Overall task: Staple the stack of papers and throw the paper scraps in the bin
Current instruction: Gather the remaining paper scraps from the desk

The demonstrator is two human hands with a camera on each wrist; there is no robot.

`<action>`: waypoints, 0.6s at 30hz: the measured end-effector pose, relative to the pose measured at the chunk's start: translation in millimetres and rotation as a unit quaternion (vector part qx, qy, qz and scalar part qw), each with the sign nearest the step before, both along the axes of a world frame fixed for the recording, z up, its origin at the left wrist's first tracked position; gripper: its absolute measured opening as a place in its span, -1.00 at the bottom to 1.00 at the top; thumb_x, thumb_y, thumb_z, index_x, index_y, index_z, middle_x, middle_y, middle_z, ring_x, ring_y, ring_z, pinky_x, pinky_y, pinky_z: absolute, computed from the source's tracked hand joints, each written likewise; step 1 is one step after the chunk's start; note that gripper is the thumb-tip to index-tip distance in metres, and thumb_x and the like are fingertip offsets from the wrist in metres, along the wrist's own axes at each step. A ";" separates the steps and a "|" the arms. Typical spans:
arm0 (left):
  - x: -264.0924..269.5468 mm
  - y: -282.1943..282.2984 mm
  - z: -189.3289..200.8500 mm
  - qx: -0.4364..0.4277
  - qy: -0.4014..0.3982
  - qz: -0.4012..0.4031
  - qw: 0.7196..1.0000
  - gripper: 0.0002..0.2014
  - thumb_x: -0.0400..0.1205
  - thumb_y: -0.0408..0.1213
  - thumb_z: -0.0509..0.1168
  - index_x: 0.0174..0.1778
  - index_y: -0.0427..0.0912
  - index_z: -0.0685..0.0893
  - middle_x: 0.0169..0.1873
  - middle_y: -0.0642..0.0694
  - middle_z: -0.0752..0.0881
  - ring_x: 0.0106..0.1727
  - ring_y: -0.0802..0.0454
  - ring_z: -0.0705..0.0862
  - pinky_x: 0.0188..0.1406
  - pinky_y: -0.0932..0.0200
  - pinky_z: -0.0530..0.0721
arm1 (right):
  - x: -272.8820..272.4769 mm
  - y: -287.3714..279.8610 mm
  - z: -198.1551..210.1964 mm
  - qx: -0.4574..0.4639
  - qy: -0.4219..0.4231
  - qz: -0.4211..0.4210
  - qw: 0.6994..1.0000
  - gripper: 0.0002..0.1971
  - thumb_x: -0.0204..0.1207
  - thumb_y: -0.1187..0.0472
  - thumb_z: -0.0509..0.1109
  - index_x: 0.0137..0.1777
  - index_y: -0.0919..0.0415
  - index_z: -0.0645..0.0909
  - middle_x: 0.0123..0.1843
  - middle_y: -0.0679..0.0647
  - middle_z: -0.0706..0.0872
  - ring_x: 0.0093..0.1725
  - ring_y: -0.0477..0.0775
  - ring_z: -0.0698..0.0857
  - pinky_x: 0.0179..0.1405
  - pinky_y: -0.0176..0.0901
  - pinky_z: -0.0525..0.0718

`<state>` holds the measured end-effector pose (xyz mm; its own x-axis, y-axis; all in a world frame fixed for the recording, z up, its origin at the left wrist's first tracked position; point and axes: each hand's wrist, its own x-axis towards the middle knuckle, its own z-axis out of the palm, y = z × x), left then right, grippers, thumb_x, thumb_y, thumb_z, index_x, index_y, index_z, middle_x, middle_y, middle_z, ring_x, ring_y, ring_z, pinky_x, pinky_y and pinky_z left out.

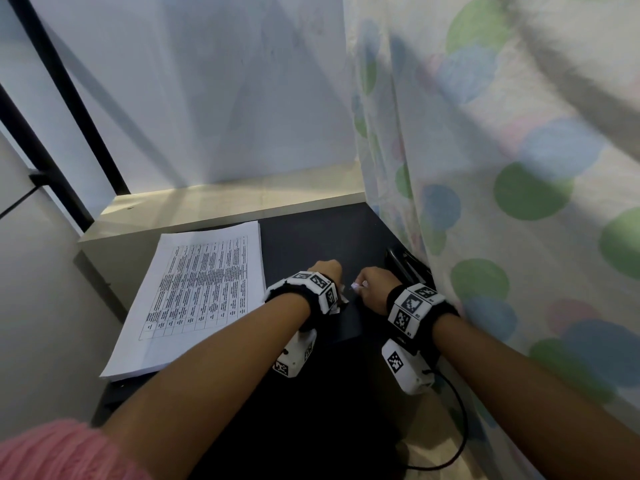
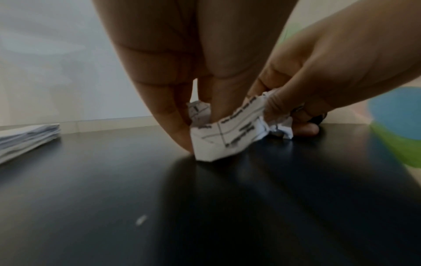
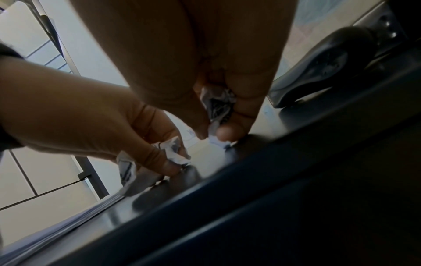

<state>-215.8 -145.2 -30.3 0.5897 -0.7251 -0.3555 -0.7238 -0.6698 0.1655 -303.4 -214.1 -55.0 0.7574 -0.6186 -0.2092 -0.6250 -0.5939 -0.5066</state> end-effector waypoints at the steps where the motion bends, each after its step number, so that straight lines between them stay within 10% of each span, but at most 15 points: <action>1: 0.6 -0.4 -0.8 0.001 -0.001 -0.005 1.000 -0.61 0.64 -0.31 0.31 0.36 -0.40 0.55 0.35 -0.33 0.61 0.35 -0.24 0.62 0.28 0.06 0.59 | 0.2 -0.4 -0.3 0.000 -0.001 -0.002 1.000 -0.67 0.66 0.19 0.19 0.22 0.42 0.63 0.29 0.35 0.67 0.32 0.27 0.62 0.26 -0.11 0.54; 15: 3.0 1.8 -1.1 0.059 0.002 -0.037 0.998 -0.69 0.68 -0.14 0.24 0.15 -0.33 0.62 0.41 -0.24 0.58 0.42 -0.17 0.58 0.37 0.07 0.53 | -3.9 -5.3 -4.8 0.004 -0.001 -0.013 1.000 -0.69 0.65 0.17 0.21 0.20 0.38 0.61 0.29 0.30 0.67 0.32 0.23 0.61 0.27 -0.10 0.52; 18: 15.2 11.3 10.6 0.029 -0.007 -0.020 0.999 -0.61 0.65 -0.24 0.28 0.36 -0.33 0.58 0.41 -0.22 0.58 0.42 -0.14 0.58 0.34 0.14 0.54 | -6.4 -4.9 -1.1 0.004 -0.004 -0.017 1.000 -0.69 0.64 0.18 0.23 0.20 0.39 0.62 0.29 0.31 0.67 0.32 0.24 0.62 0.26 -0.11 0.54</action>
<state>-200.6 -133.9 -19.8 0.5653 -0.7274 -0.3889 -0.7528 -0.6477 0.1171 -309.8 -219.0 -56.1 0.7377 -0.6421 -0.2084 -0.6405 -0.5683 -0.5165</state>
